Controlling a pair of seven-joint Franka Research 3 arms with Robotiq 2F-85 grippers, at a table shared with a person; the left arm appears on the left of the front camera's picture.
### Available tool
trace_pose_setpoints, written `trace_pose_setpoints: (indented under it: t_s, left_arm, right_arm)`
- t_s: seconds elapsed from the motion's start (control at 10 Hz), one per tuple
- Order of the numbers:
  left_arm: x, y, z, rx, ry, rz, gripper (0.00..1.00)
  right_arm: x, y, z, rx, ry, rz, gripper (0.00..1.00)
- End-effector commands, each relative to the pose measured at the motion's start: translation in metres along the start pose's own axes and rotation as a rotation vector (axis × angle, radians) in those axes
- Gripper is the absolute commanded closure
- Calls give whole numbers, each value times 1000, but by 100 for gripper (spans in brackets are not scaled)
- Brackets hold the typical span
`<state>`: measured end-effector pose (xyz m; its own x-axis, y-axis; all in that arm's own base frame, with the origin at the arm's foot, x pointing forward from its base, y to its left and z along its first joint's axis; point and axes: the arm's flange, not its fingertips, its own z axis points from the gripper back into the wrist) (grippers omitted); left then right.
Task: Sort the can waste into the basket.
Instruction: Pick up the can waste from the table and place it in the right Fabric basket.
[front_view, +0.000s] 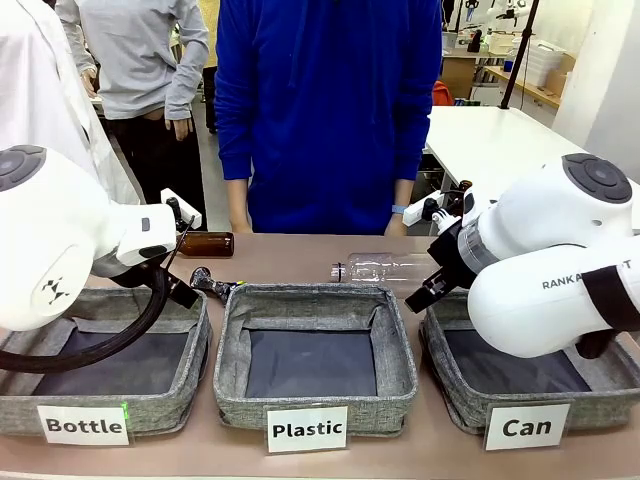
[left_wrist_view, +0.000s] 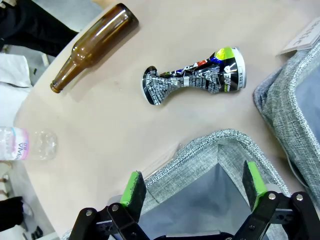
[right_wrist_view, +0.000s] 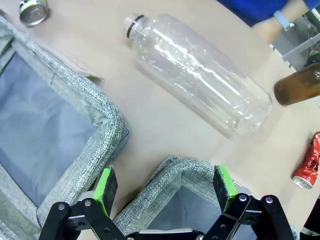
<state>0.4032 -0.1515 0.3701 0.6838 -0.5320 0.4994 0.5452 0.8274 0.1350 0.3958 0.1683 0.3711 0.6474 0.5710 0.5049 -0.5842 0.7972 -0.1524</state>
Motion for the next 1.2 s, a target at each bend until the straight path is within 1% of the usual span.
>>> trace_pose_setpoints:
  t_s: [0.0, 0.1, 0.2, 0.3, 0.4, 0.5, 0.6, 0.7, 0.8, 0.9, 1.0, 1.1]
  left_arm:
    - [0, 0, 0, 0, 0, -1, 0]
    - [0, 0, 0, 0, 0, -1, 0]
    - [0, 0, 0, 0, 0, 0, 0]
    - [4, 2, 38, -109, -16, -37, 0]
    - [7, 2, 82, -229, -22, 39, 0]
    - [7, 1, 121, -322, 31, 93, 0]
    - [-8, 12, 154, -483, 38, 71, 0]
    - [-26, 34, 181, -609, 9, 48, 0]
    - [-46, 57, 197, -722, -30, 50, 0]
    - [-69, 89, 216, -823, -87, 74, 0]
    - [-99, 121, 225, -854, -185, 177, 0]
    - [-127, 157, 222, -897, -274, 304, 0]
  right_arm:
    - [0, 0, 0, 0, 0, -1, 0]
    - [0, 0, 0, 0, 0, 0, 0]
    - [5, -4, 25, -39, -11, 14, 0]
    - [9, -11, 58, 23, -29, 1, 0]
    - [9, -19, 96, 89, -19, -38, 0]
    - [8, -30, 135, 164, 25, -166, 0]
    - [-3, -45, 175, 302, 58, -331, 0]
    - [-18, -61, 204, 398, 66, -435, 0]
    - [-41, -84, 229, 489, 42, -531, 0]
    - [-77, -115, 251, 605, -50, -606, 0]
    - [-112, -143, 262, 670, -134, -712, 0]
    - [-151, -173, 268, 739, -219, -838, 0]
